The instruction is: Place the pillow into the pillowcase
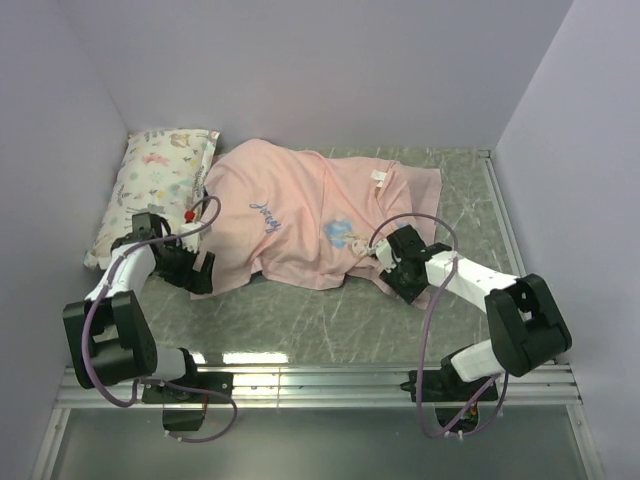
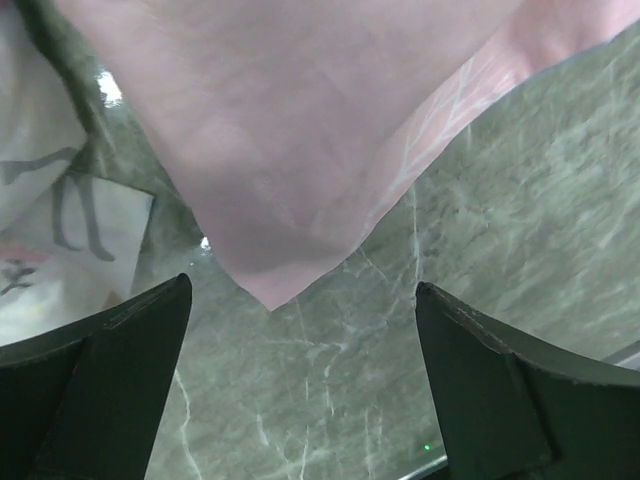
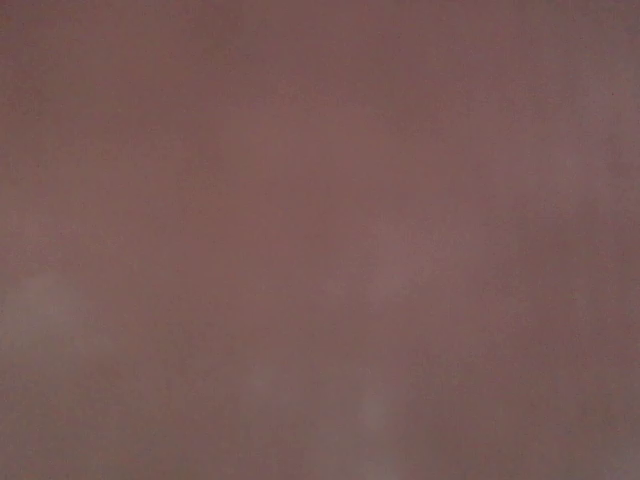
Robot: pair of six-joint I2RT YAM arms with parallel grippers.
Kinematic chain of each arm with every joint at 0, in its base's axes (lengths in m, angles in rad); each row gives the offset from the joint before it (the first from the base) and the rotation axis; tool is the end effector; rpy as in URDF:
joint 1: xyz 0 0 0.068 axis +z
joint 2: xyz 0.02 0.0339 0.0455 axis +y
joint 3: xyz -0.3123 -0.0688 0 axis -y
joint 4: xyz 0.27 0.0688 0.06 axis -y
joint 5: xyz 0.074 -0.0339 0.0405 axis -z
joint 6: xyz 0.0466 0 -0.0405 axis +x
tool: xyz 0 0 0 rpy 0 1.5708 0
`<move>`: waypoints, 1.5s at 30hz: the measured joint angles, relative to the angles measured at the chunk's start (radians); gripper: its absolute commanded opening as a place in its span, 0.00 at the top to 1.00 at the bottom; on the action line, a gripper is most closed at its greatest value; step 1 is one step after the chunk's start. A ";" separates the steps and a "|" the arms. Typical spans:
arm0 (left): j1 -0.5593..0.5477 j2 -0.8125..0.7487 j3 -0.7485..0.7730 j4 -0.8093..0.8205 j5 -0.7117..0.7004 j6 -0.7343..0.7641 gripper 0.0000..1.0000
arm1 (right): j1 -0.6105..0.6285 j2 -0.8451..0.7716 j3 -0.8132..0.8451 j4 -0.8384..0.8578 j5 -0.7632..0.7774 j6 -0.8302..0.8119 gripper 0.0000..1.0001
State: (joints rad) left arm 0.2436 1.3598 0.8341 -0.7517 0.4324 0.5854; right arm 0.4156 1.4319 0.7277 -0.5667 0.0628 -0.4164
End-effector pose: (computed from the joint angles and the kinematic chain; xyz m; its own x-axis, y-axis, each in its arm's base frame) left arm 0.2492 0.0418 0.2239 -0.8303 0.3106 -0.4627 0.4288 0.8864 -0.1746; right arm 0.2363 0.1011 0.1786 -0.6432 -0.7251 -0.2459 -0.7065 0.6859 -0.1743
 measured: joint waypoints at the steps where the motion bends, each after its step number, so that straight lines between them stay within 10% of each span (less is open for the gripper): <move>1: 0.000 0.000 -0.014 0.010 0.000 0.007 0.01 | 0.003 0.002 -0.002 0.006 -0.001 -0.006 0.83; 2: -0.001 0.000 -0.031 0.022 0.000 0.014 0.01 | 0.005 0.003 -0.007 0.018 0.002 -0.016 0.98; 8: -0.035 0.093 -0.061 0.112 -0.011 0.023 0.03 | -0.026 -0.023 -0.040 0.060 0.042 -0.045 1.00; 11: -0.049 0.119 -0.055 0.183 -0.017 0.003 0.31 | -0.104 -0.076 -0.050 0.035 0.042 -0.058 1.00; 15: -0.041 0.170 -0.019 0.207 0.009 -0.040 1.00 | -0.245 -0.220 -0.025 0.003 0.015 -0.077 1.00; 26: 0.033 0.048 0.400 0.060 0.205 -0.241 1.00 | -0.439 -0.393 0.323 -0.051 -0.097 -0.059 1.00; 38: 0.256 -0.092 0.883 0.214 0.463 -0.640 1.00 | -0.696 -0.296 1.098 -0.099 -0.315 0.031 1.00; 45: 0.297 -0.206 0.911 0.277 0.483 -0.679 1.00 | -0.730 -0.431 1.029 -0.091 -0.258 0.003 1.00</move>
State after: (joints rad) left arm 0.5407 1.1538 1.7454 -0.4751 0.9154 -0.0940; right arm -0.3145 1.0008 1.7565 -0.6579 -0.1951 -0.4129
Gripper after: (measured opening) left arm 0.015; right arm 0.010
